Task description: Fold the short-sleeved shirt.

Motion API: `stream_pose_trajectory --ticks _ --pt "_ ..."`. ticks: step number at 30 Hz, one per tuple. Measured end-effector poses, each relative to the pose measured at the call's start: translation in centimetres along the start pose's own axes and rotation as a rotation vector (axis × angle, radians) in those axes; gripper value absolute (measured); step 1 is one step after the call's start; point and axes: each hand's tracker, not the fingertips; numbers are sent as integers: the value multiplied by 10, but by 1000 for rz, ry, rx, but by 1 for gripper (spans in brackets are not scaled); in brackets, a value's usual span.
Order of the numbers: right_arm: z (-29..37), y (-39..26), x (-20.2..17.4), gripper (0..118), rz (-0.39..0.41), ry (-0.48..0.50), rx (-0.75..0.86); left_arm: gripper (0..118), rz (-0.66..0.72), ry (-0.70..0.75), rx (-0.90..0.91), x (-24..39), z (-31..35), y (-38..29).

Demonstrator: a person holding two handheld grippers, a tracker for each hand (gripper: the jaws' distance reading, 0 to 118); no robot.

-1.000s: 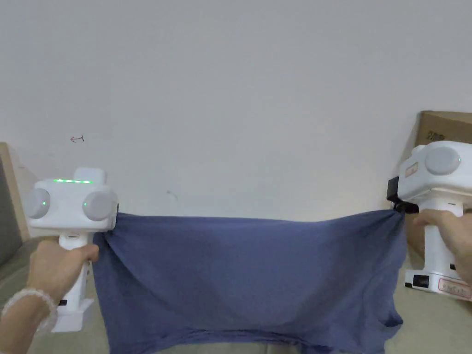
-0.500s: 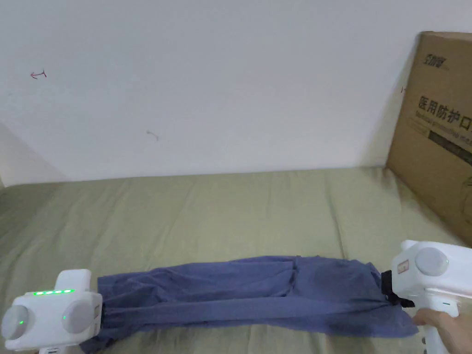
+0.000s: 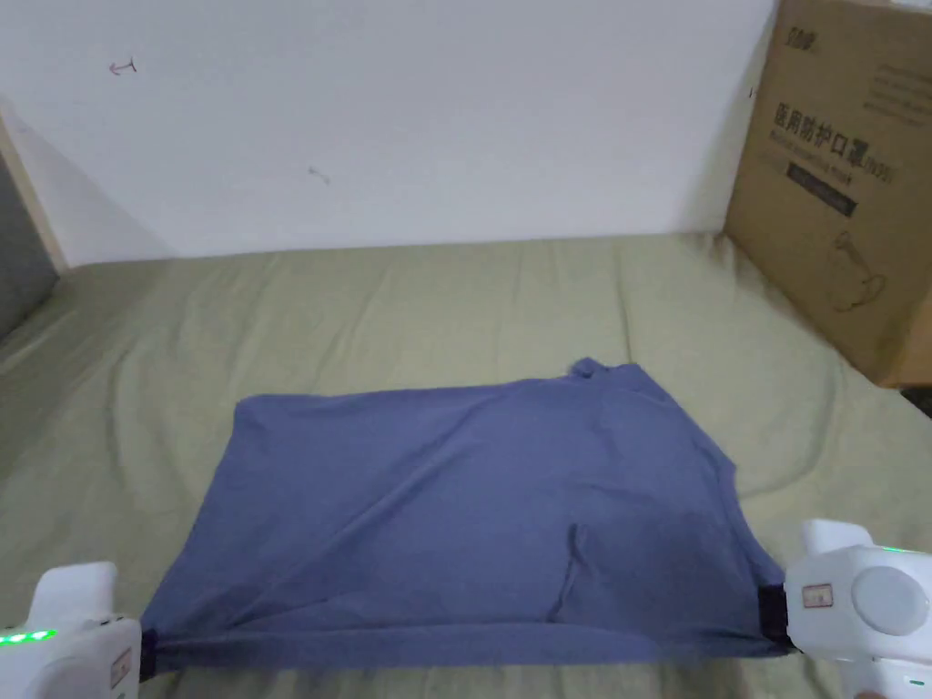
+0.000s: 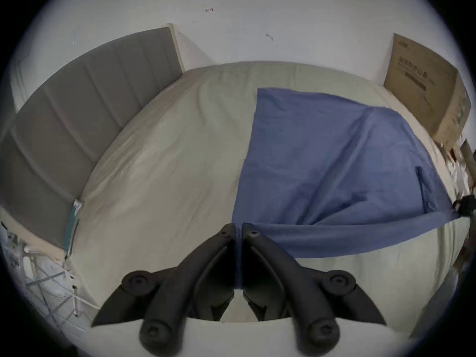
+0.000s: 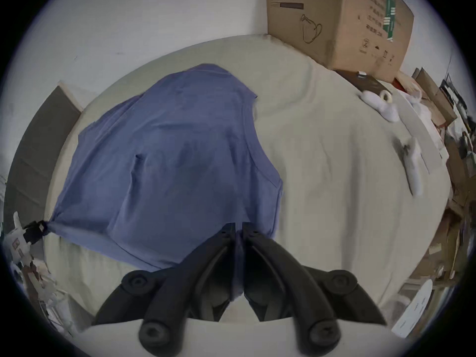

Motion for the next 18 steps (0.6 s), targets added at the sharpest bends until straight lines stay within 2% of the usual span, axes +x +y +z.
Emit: stream_pose_trajectory --ticks 2,7,14,15,16,17,18 --pt "19 -33 9 4 -5 14 -1 3 -83 25 -9 -2 22 -36" --pt "55 -89 15 4 -32 31 -5 3 -80 4 -25 -13 63 -84" --pt "58 -113 12 4 -38 20 -18 6 -57 12 -2 -14 66 -91" --pt "57 -112 10 5 -37 13 -16 12 -65 12 -1 -12 66 -90" --pt "57 -111 10 5 -40 5 -14 27 -66 9 0 -12 64 -88" --pt "57 -110 10 13 -43 4 -17 61 -63 6 5 -12 65 -88" --pt "58 -109 9 28 -45 6 -18 88 -61 0 2 -13 66 -86"
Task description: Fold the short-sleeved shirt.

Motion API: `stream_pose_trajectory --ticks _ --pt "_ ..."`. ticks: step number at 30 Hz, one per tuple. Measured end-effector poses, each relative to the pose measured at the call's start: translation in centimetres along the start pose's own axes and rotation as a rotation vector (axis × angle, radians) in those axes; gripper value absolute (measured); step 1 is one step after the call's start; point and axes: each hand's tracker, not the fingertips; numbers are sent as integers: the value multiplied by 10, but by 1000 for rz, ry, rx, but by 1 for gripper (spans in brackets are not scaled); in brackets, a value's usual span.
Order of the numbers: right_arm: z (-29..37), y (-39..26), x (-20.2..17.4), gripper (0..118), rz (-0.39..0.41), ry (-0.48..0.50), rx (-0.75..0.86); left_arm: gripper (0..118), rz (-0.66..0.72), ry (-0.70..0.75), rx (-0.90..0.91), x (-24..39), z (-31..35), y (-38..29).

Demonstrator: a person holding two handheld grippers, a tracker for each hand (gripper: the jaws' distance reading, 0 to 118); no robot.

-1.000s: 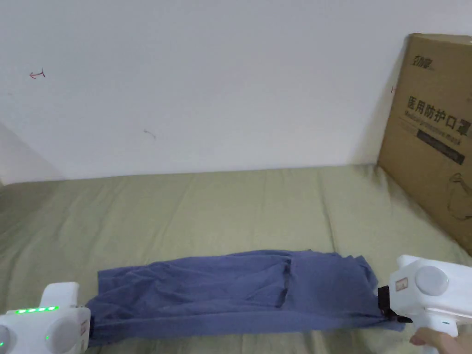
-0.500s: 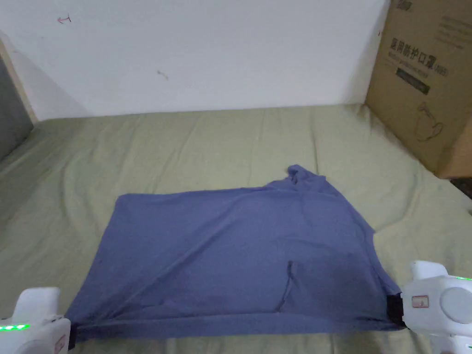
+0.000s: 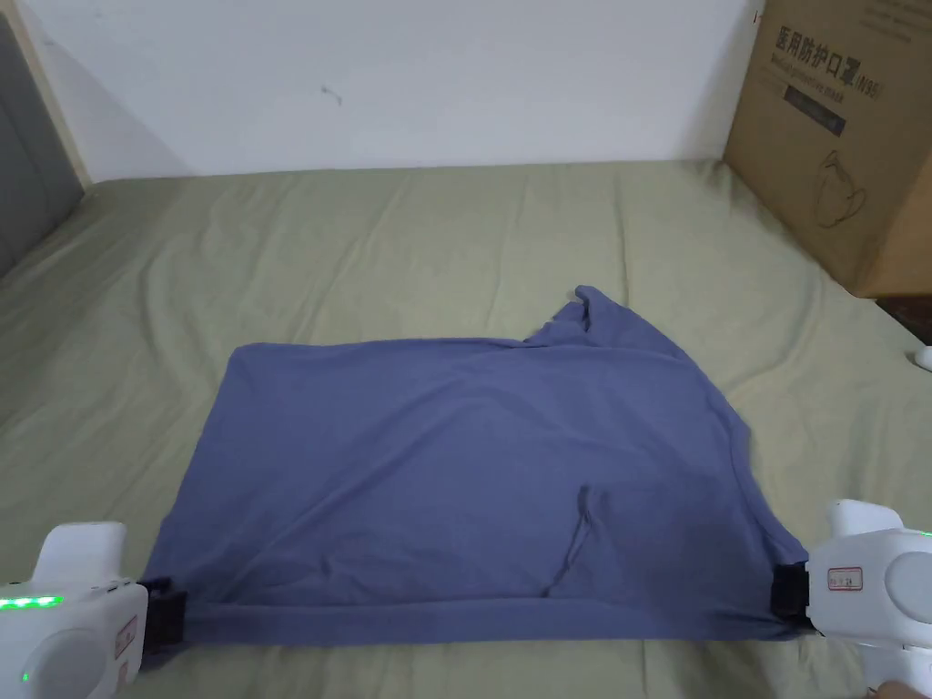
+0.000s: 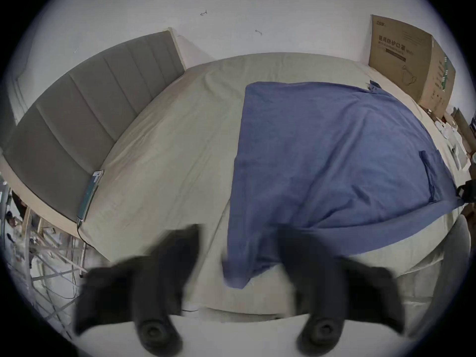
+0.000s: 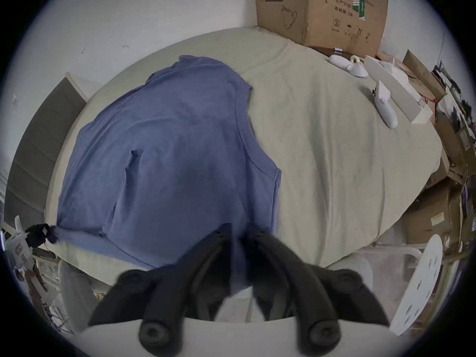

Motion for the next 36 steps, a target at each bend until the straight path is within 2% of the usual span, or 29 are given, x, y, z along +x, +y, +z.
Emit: stream_pose_trajectory --ticks 1,2,3,5,6,7,8,9,10,13,17,20,21,22,23,26,27,30,31,33,34,35,36 --pt "2 1 -1 51 11 -7 6 106 8 -15 -11 -1 1 1" --pt "6 2 -3 77 37 -15 11 109 15 -26 -15 -2 3 0" --pt "11 0 -5 86 65 -11 28 106 41 -51 10 -4 9 1" --pt "21 -2 -10 87 100 -10 69 104 66 -85 -9 -4 16 4" --pt "25 -3 -12 87 96 -11 63 98 79 -107 0 -7 18 3" --pt "29 -4 -13 83 90 4 69 80 90 -127 13 -7 23 3" --pt "34 -5 -14 64 70 58 88 36 109 -150 34 -7 30 2" --pt "36 -6 -14 32 51 85 97 1 125 -166 38 -7 35 0" --pt "40 -8 -16 1 50 88 110 0 129 -171 33 -6 38 -5" --pt "40 -19 -25 1 65 69 126 0 72 -180 -21 5 40 -24" --pt "28 -33 -31 1 90 82 73 0 120 -180 -29 6 42 -48" --pt "23 -39 -31 1 90 81 51 0 130 -125 -21 -3 40 -57" --pt "21 -38 -29 1 88 80 46 2 131 -91 -22 -5 37 -57" --pt "19 -37 -27 1 80 81 39 13 129 -97 -38 -9 36 -55" --pt "19 -35 -26 1 67 82 32 40 124 -85 -62 -11 32 -52" --pt "19 -30 -24 1 32 104 36 106 127 -89 -46 -16 20 -44" --pt "19 -30 -23 1 26 111 35 111 124 -89 -53 -17 12 -40" --pt "15 -28 -21 1 13 154 14 107 124 -73 -86 -22 -11 -28" --pt "15 -28 -20 1 1 166 8 98 133 -78 -100 -24 -20 -26" --pt "15 -29 -20 1 -7 166 8 15 171 -106 -129 -28 -28 -26" --pt "16 -30 -20 1 -5 161 8 5 189 -146 -133 -28 -30 -28" --pt "15 -31 -20 1 0 152 8 5 210 -186 -149 -27 -33 -30" --pt "15 -31 -19 1 6 143 3 4 213 -163 -156 -23 -31 -30"
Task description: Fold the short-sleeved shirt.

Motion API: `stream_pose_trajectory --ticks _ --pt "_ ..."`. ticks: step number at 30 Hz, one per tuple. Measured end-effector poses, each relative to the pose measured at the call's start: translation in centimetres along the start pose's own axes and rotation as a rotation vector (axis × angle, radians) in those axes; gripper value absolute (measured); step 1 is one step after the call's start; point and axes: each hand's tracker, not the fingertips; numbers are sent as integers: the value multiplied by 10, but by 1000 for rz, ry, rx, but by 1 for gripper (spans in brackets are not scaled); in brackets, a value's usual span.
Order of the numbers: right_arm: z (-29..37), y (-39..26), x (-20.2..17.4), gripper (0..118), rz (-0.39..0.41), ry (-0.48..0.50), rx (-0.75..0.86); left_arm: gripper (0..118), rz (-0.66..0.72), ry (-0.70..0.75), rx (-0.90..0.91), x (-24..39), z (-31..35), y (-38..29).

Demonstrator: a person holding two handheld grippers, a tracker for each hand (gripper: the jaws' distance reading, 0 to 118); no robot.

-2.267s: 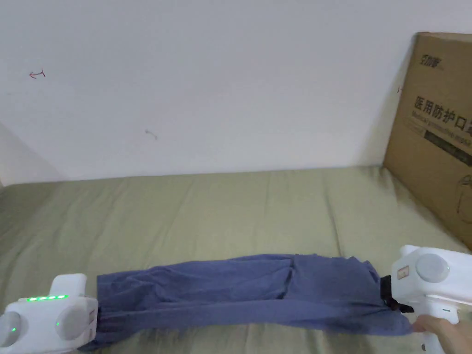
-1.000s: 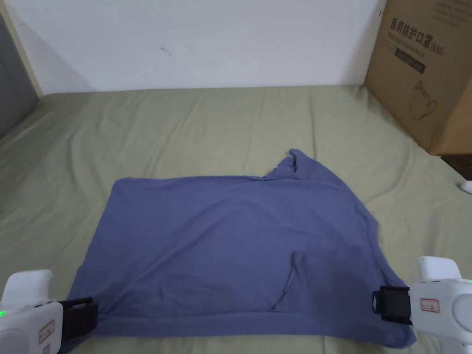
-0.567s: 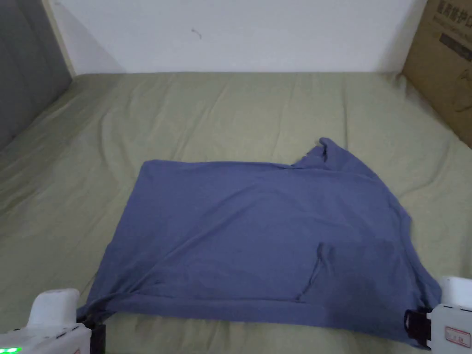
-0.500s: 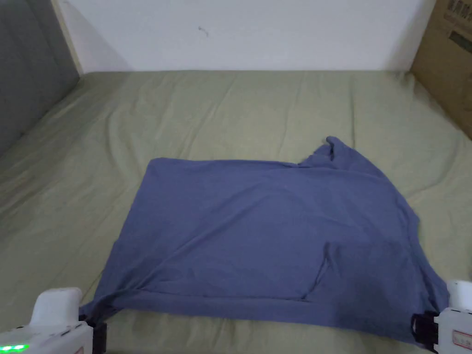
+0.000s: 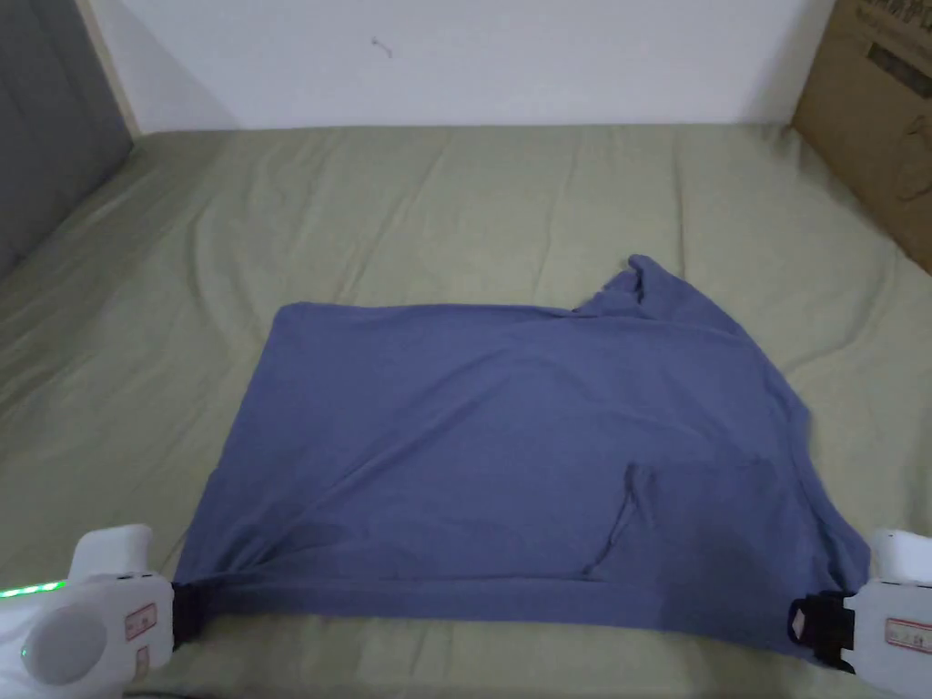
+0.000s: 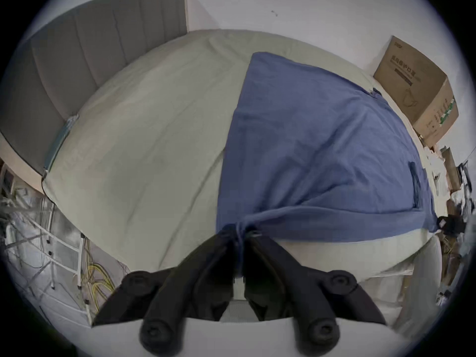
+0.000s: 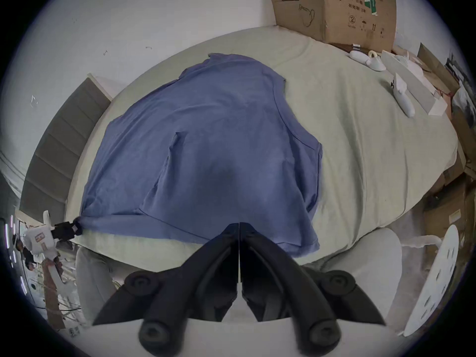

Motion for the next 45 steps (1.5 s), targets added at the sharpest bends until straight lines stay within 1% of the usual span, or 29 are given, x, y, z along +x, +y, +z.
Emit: stream_pose_trajectory --ticks 2,4,5,6,8,10,11,14,15,16,17,18,19,20,21,22,23,24,25,31,33,36,38,40,41,42,43,44,45 --pt "1 -1 2 1 5 -5 -8 4 -62 47 27 9 6 1" --pt "2 1 5 1 5 -8 -20 4 -61 40 33 12 9 2" --pt "3 3 6 8 8 -18 -23 4 -61 37 33 12 10 4" --pt "2 5 7 25 17 -35 -23 4 -57 35 33 11 11 4" --pt "1 9 8 41 49 -105 -18 4 -52 36 29 11 11 4" --pt "-2 11 10 78 73 -131 -20 4 -56 40 26 12 12 2" --pt "-3 12 11 85 76 -119 -19 4 -59 42 28 13 13 1" --pt "-17 15 18 84 72 -116 -73 4 -69 45 23 12 12 0" --pt "-21 13 20 76 80 -116 -77 4 -68 44 22 12 11 0" --pt "-23 12 20 46 97 -135 -103 4 -66 43 19 12 11 0" --pt "-25 10 19 2 115 -161 -97 4 -64 44 17 11 12 0" --pt "-22 9 22 2 98 -173 -75 4 -62 43 17 10 11 1" --pt "-19 12 22 2 120 -124 -105 4 -64 43 16 10 12 1" --pt "-18 14 21 2 144 -111 -118 4 -65 44 16 10 12 1" --pt "-13 13 13 2 149 -163 -87 4 -67 44 17 10 13 2" --pt "-8 13 8 2 148 -174 -82 4 -70 48 16 11 13 3" --pt "-4 15 8 2 135 -161 -82 4 -76 52 16 11 15 3" --pt "3 19 9 2 89 -143 -48 4 -80 54 21 11 17 4" --pt "3 22 13 2 70 -127 -29 4 -83 55 25 11 19 6" --pt "15 72 18 2 46 -79 39 4 -101 38 69 8 29 39" --pt "11 94 13 2 44 -77 45 4 -96 27 80 8 26 62" --pt "-13 128 10 2 45 -89 63 4 -144 31 106 20 13 96" --pt "-38 148 15 2 13 -93 31 4 -186 45 104 31 -5 119" --pt "-61 159 15 2 4 -99 -4 4 -199 57 97 38 -24 135" --pt "-72 160 14 2 1 -127 -18 5 -195 52 88 39 -34 140" --pt "-80 161 12 2 15 -143 -31 13 -200 55 76 42 -43 142" --pt "-85 161 11 5 32 -160 -52 33 -203 72 56 43 -48 141" --pt "-85 159 10 16 33 -155 -67 72 -217 109 32 44 -51 140" --pt "-83 158 10 31 32 -149 -61 100 -224 112 27 44 -51 139"
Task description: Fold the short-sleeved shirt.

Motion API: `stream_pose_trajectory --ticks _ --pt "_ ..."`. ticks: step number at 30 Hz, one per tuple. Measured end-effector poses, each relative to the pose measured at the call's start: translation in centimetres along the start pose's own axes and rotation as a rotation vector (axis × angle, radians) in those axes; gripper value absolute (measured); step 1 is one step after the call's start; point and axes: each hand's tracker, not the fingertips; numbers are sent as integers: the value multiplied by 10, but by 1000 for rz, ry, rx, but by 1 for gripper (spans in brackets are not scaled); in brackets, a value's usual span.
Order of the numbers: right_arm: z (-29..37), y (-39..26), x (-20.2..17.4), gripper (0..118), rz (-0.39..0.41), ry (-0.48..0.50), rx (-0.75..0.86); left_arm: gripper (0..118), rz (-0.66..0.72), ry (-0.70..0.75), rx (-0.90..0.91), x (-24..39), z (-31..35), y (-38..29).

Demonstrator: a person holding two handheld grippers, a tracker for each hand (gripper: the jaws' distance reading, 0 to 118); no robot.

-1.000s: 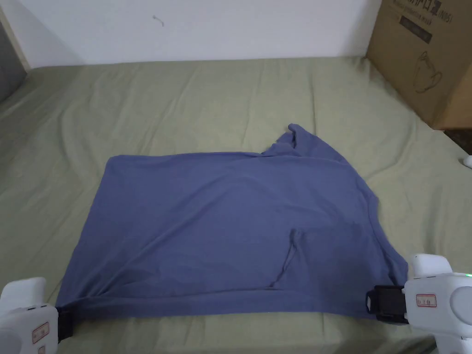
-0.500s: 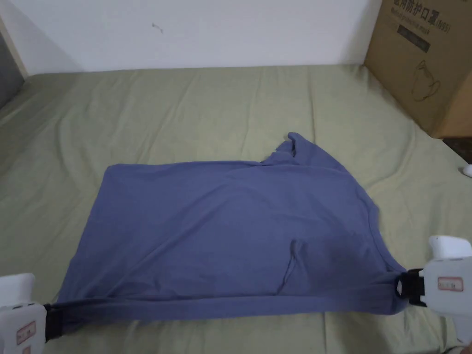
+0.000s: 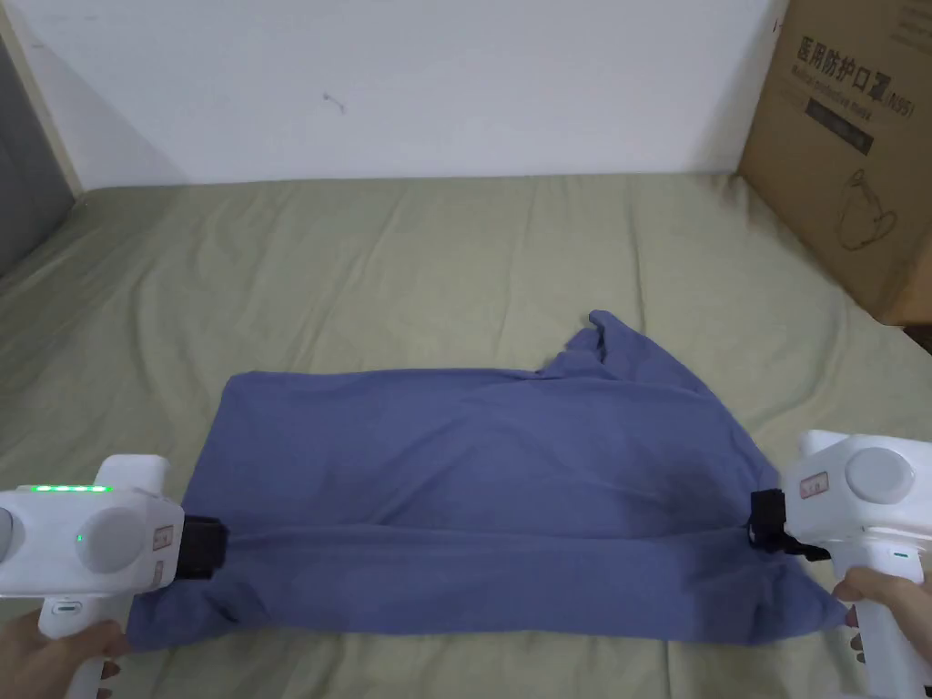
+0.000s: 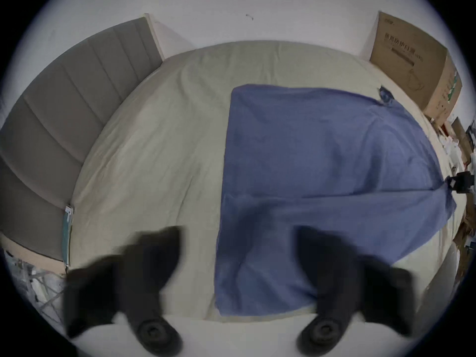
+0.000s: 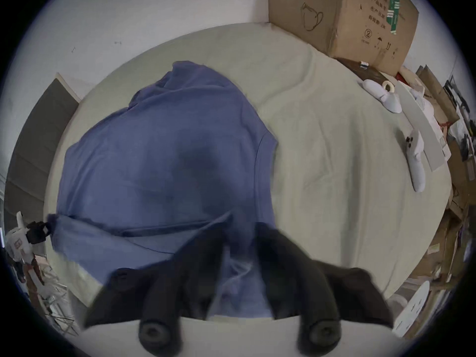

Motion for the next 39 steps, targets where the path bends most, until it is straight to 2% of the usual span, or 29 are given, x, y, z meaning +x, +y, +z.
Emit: stream_pose_trajectory --ticks 1,2,3,5,6,7,8,9,10,16,19,20,21,22,24,25,26,27,28,29,30,31,32,33,34,35,36,39 --pt "6 -3 2 50 -3 50 14 113 3 -11 20 -1 5 -5" --pt "12 -7 3 73 -7 95 29 113 2 -47 78 -2 14 -11" --pt "18 -10 3 82 -5 91 37 112 9 -45 81 -3 18 -14" --pt "34 -16 0 82 11 54 79 110 32 -26 47 -7 27 -21" --pt "40 -19 -1 82 21 39 98 101 55 -45 51 -11 32 -26" --pt "49 -24 -1 79 29 49 112 79 96 -88 68 -14 41 -33" --pt "56 -27 -1 58 39 72 123 33 131 -114 66 -17 47 -40" --pt "63 -33 -2 26 48 88 138 0 164 -137 63 -21 52 -46" --pt "69 -42 -3 3 55 94 152 0 202 -140 53 -23 55 -56" --pt "67 -80 -5 3 56 83 127 3 182 -91 60 -26 57 -84" --pt "60 -86 -2 3 15 85 104 59 218 -82 45 -30 44 -74" --pt "57 -87 -2 3 -6 94 96 85 231 -88 55 -32 39 -70" --pt "57 -88 -2 3 -16 102 95 104 233 -84 60 -32 34 -70" --pt "58 -90 -1 3 -19 105 96 104 238 -56 42 -32 28 -65" --pt "60 -93 -3 3 -19 100 97 114 228 -45 19 -32 15 -62" --pt "61 -94 -3 3 -19 92 100 113 226 -54 13 -30 8 -63" --pt "61 -95 -2 3 -22 87 97 101 233 -109 -33 -29 0 -66" --pt "61 -95 -1 3 -27 85 94 71 228 -128 -72 -29 -9 -68" --pt "61 -97 1 3 -37 84 91 48 209 -103 -118 -23 -16 -71" --pt "62 -98 2 3 -45 85 91 45 158 -65 -20 -16 -4 -73" --pt "63 -98 3 3 -57 84 91 38 167 -59 -42 -12 3 -70" --pt "63 -97 3 4 -72 78 92 23 163 -65 -42 -11 7 -66" --pt "65 -95 3 12 -76 71 91 7 153 -84 -32 -12 9 -64" --pt "66 -92 1 25 -71 66 91 7 164 -99 -36 -20 12 -60" --pt "67 -89 0 43 -50 55 106 7 156 -98 -43 -19 13 -57" --pt "66 -84 -3 74 -35 44 114 7 108 -87 -41 -17 12 -58" --pt "63 -80 -4 88 -29 35 117 7 106 -82 -38 -16 12 -58" --pt "39 -68 2 90 -54 14 121 7 119 -88 -44 -16 9 -61"
